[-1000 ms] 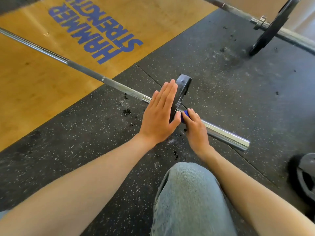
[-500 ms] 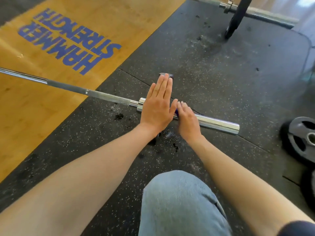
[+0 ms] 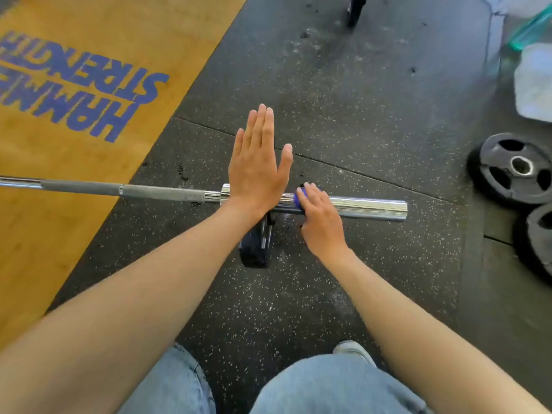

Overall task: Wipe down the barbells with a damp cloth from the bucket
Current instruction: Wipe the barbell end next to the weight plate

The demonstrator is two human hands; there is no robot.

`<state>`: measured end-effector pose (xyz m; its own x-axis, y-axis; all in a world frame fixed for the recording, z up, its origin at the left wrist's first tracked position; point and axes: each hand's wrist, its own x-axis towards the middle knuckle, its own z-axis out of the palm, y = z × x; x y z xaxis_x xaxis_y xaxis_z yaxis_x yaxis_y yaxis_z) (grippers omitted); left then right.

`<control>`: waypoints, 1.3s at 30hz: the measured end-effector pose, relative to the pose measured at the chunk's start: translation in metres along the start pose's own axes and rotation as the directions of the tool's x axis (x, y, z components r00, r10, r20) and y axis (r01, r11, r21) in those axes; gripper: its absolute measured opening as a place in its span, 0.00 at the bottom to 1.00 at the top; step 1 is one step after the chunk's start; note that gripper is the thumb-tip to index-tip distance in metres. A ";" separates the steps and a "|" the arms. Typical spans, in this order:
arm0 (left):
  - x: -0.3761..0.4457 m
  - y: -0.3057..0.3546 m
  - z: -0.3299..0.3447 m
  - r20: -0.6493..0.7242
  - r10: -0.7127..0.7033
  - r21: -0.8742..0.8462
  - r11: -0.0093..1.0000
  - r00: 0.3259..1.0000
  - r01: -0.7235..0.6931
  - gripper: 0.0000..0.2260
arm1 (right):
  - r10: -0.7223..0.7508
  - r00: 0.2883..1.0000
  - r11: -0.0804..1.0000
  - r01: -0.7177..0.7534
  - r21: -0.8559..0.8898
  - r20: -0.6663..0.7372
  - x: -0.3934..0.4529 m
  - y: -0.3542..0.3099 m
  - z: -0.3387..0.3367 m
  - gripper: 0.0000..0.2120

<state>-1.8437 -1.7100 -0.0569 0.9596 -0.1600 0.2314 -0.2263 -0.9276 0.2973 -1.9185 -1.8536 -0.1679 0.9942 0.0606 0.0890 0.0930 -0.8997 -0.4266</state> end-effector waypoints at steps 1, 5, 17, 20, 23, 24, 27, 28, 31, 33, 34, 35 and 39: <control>-0.007 -0.002 0.006 0.026 0.010 0.069 0.998 1.000 -0.012 0.32 | 0.124 0.991 0.992 -0.123 0.023 -0.043 -0.002 0.002 0.000 0.32; -0.046 -0.009 0.011 -0.028 0.063 0.107 0.992 0.998 -0.059 0.31 | -0.173 0.985 0.981 0.174 -0.090 0.025 -0.025 -0.012 0.006 0.33; -0.183 -0.010 0.011 -0.245 0.059 -0.001 0.998 0.968 -0.061 0.26 | 0.010 0.999 0.999 -0.008 -0.036 0.048 -0.075 -0.012 -0.005 0.28; -0.202 -0.011 0.013 -0.270 0.058 0.000 0.998 0.961 -0.060 0.26 | -0.254 0.960 0.961 0.264 -0.077 0.121 -0.107 -0.040 0.005 0.31; -0.218 -0.016 0.014 -0.287 0.073 0.019 0.997 0.955 -0.070 0.25 | -0.256 0.964 0.966 0.259 -0.030 0.068 -0.111 -0.037 0.005 0.32; -0.221 -0.018 0.014 -0.298 0.073 0.017 0.997 0.952 -0.071 0.25 | -0.085 0.996 0.996 0.085 -0.017 0.015 -0.106 -0.029 0.002 0.32; -0.230 -0.022 0.014 -0.314 0.063 -0.001 0.998 0.947 -0.067 0.25 | 0.021 1.000 1.000 -0.021 -0.024 -0.008 -0.110 -0.026 -0.003 0.31; -0.230 -0.022 0.015 -0.319 0.062 0.000 0.998 0.946 -0.066 0.25 | -0.118 0.992 0.991 0.121 -0.050 0.051 -0.115 -0.035 -0.001 0.33; -0.231 -0.020 0.016 -0.328 0.069 -0.009 0.997 0.942 -0.076 0.25 | -0.214 0.975 0.976 0.216 -0.023 0.067 -0.113 -0.040 0.002 0.34; -0.230 -0.020 0.016 -0.330 0.085 -0.003 0.996 0.940 -0.091 0.25 | 0.072 0.997 0.997 -0.072 0.013 0.003 -0.109 -0.026 -0.004 0.29; -0.228 -0.019 0.016 -0.334 0.084 -0.004 0.996 0.939 -0.090 0.25 | 0.188 0.981 0.982 -0.188 0.023 -0.035 -0.112 -0.019 -0.008 0.27; -0.226 -0.018 0.017 -0.339 0.076 -0.009 0.996 0.938 -0.084 0.26 | 0.229 0.971 0.973 -0.228 0.015 -0.069 -0.117 -0.013 -0.009 0.27; -0.218 -0.015 0.016 -0.338 0.055 -0.009 0.998 0.939 -0.061 0.26 | 0.048 0.998 0.997 -0.051 -0.059 -0.049 -0.137 -0.011 -0.005 0.31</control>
<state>-2.0465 -1.6664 -0.1264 0.8326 -0.0869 0.5470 -0.2862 -0.9131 0.2906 -2.0560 -1.8542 -0.1705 0.9936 -0.0041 0.1125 0.0389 -0.9255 -0.3766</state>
